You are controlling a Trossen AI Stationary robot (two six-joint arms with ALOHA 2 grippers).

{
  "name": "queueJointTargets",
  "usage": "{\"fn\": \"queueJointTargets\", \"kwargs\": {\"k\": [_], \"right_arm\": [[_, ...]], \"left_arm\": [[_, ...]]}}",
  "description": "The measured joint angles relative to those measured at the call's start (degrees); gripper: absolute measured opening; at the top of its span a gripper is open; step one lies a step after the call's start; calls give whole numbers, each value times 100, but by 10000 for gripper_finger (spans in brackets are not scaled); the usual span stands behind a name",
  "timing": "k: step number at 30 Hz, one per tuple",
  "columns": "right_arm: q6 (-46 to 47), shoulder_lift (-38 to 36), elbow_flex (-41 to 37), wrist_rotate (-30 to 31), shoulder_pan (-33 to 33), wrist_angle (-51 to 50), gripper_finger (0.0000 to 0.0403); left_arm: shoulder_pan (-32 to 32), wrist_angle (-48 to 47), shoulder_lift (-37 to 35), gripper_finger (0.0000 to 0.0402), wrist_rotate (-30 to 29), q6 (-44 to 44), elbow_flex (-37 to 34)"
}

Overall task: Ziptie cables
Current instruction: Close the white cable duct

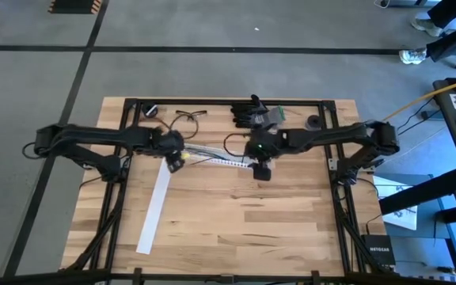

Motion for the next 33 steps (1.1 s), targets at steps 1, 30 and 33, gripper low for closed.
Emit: {"fn": "queueJointTargets", "kwargs": {"k": [1,30,33], "right_arm": [[18,-37,-93,61,81,144,218],[884,-13,-1026,1494,2840,2528,218],[907,-6,-1195,1496,2899,2755,218]], "left_arm": [[-117,-293,-45,198,4,-428,-2],[-2651,299,46,199,793,-5733,-1312],[-2638,571,46,199,746,-5623,-1501]]}}
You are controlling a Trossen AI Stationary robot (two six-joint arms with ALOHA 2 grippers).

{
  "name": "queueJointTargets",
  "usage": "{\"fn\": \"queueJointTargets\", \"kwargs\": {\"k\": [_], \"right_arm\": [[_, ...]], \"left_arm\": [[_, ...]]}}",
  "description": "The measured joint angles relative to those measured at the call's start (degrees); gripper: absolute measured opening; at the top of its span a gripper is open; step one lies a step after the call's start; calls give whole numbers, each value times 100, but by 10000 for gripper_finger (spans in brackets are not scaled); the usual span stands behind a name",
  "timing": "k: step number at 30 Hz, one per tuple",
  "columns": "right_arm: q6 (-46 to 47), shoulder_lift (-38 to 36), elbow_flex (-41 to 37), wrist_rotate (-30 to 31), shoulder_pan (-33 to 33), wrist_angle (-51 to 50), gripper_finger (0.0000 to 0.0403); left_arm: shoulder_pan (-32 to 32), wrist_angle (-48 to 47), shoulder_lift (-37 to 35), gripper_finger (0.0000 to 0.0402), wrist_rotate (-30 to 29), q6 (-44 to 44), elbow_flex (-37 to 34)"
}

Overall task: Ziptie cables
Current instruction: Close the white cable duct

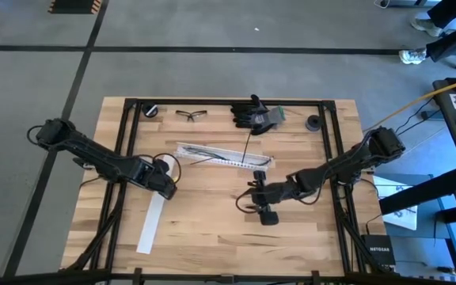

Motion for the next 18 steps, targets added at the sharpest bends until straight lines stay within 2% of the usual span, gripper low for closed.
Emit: {"fn": "queueJointTargets", "kwargs": {"k": [5,18], "right_arm": [[-159,-1,-3,0,-9,331,218],[-132,-1,-3,-105,-11,438,218]], "left_arm": [[24,182,-11,198,-276,426,-114],[204,-168,-5,198,-380,1208,-116]]}}
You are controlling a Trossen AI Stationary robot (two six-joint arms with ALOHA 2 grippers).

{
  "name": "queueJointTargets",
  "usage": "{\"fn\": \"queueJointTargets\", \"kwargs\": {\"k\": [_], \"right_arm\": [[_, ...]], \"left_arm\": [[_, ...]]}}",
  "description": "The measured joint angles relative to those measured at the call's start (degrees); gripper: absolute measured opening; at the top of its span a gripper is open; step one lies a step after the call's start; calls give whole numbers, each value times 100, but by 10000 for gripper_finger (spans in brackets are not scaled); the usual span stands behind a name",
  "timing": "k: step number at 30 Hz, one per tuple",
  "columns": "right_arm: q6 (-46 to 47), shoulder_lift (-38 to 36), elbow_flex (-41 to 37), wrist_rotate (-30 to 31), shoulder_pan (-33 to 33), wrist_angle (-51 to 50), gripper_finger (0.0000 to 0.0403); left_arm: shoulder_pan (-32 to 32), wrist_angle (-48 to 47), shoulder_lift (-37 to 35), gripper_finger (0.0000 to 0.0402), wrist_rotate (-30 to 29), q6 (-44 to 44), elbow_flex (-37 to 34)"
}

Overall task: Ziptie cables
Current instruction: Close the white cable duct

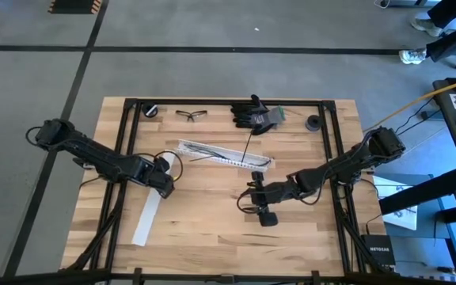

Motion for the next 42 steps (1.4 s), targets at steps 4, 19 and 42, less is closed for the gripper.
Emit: {"fn": "queueJointTargets", "kwargs": {"k": [4,19,42], "right_arm": [[-17,-1,0,48,0,-2,218],[-19,-1,0,55,0,-31,218],[-24,-1,0,59,0,-5,218]], "left_arm": [[74,-92,1,199,76,-21,0],[4,-147,7,284,405,-683,4],[-1622,480,646,284,-1263,-2955,24]]}}
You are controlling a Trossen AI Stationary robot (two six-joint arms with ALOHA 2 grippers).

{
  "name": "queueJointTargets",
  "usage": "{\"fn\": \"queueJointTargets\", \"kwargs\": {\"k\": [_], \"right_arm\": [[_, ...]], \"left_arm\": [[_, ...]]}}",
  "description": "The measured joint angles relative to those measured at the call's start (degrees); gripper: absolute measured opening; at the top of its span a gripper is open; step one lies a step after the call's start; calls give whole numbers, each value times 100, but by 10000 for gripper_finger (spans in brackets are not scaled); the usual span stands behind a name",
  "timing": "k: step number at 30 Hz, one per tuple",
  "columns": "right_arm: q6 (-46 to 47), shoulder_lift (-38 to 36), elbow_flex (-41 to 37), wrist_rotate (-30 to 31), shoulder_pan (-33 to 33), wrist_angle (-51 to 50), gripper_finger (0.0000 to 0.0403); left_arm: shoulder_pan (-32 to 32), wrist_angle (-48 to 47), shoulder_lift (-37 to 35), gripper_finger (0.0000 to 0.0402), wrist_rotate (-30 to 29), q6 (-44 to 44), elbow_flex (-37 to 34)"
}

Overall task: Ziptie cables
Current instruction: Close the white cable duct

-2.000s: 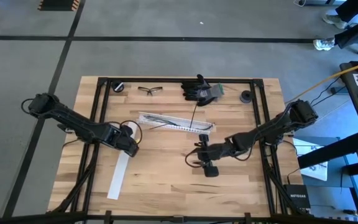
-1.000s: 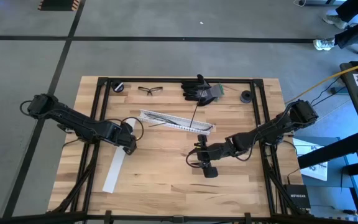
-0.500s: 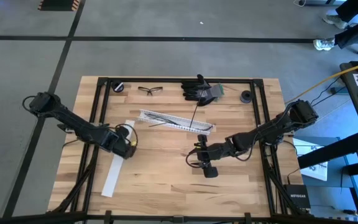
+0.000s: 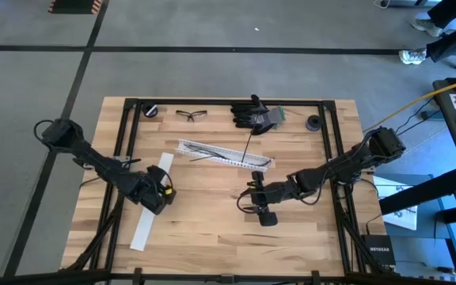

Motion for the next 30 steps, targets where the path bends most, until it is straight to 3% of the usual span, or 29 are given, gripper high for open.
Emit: {"fn": "queueJointTargets", "kwargs": {"k": [6,19,26,30], "right_arm": [[-4,0,0,0,-2,46,218],[-4,0,0,2,-2,47,218],[-3,0,0,2,-2,42,218],[-20,-1,0,2,-2,33,218]], "left_arm": [[-106,-252,504,284,-77,-31,282],[-134,-227,825,284,-296,-49,386],[-134,-1807,794,284,-132,-115,1014],[-139,-1823,800,284,-153,-300,927]]}}
